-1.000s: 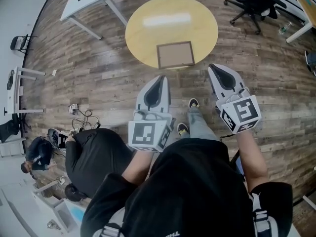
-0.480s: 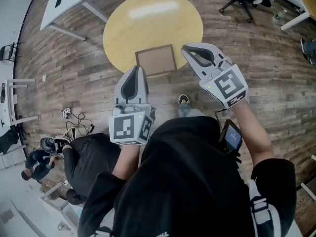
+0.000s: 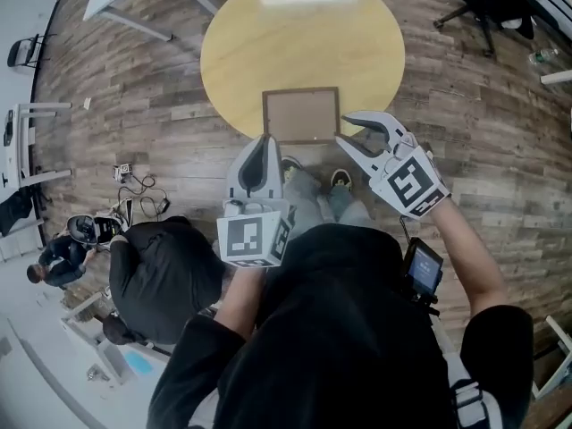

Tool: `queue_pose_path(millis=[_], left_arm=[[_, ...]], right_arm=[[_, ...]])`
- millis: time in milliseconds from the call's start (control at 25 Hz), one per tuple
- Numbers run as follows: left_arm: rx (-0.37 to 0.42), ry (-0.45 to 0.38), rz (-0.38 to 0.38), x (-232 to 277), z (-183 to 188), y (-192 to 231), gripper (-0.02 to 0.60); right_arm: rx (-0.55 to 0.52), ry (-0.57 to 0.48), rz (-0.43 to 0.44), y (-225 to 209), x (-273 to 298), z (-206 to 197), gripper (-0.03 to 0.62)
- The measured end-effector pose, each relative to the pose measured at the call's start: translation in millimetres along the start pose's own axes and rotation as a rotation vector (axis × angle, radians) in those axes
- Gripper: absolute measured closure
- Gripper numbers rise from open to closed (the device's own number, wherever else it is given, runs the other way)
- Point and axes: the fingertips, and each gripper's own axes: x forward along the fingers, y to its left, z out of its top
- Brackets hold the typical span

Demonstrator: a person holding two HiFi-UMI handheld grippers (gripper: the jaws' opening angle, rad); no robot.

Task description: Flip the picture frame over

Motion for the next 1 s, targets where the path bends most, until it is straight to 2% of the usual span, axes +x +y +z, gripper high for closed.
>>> queue_pose_path(millis=[80, 160, 240, 360, 560, 680, 840, 1000], left_arm=[[-0.018, 0.028, 0.017, 6.2, -19.4, 11.3, 0.555], [-0.025, 0.057, 0.023, 12.0, -37.9, 19.2, 0.555], [-0.032, 0.086, 0.023, 16.9, -53.7, 27.2, 0.555], [-0.049, 0.115, 0.037, 21.0, -74.1, 44.2, 0.555], [-0.084, 0.154, 0.051, 23.7, -97.0, 45.0, 0.555], [-0.081, 0.169, 0.038, 24.1, -107.3, 49.7, 0.555], [-0.074, 0.186, 0.021, 24.5, -112.9, 55.3, 0.555], [-0.06, 0.182, 0.019, 29.5, -115.2, 58.8, 0.555]], right_arm=[[0.006, 0.051, 0.049, 8.0, 20.3, -24.6, 0.46], [-0.035, 0.118, 0.081, 14.6, 37.6, -53.3, 0.449], [-0.156, 0.199, 0.116, 23.0, 55.7, -82.5, 0.433], [-0.396, 0.305, 0.168, 36.9, 89.0, -125.2, 0.41], [-0.592, 0.413, 0.24, 53.2, 111.8, -179.8, 0.39], [-0.698, 0.447, 0.217, 56.0, 123.8, -194.4, 0.382], [-0.835, 0.443, 0.132, 55.5, 133.3, -197.1, 0.382], [-0.87, 0.402, 0.049, 53.2, 136.9, -196.0, 0.397]])
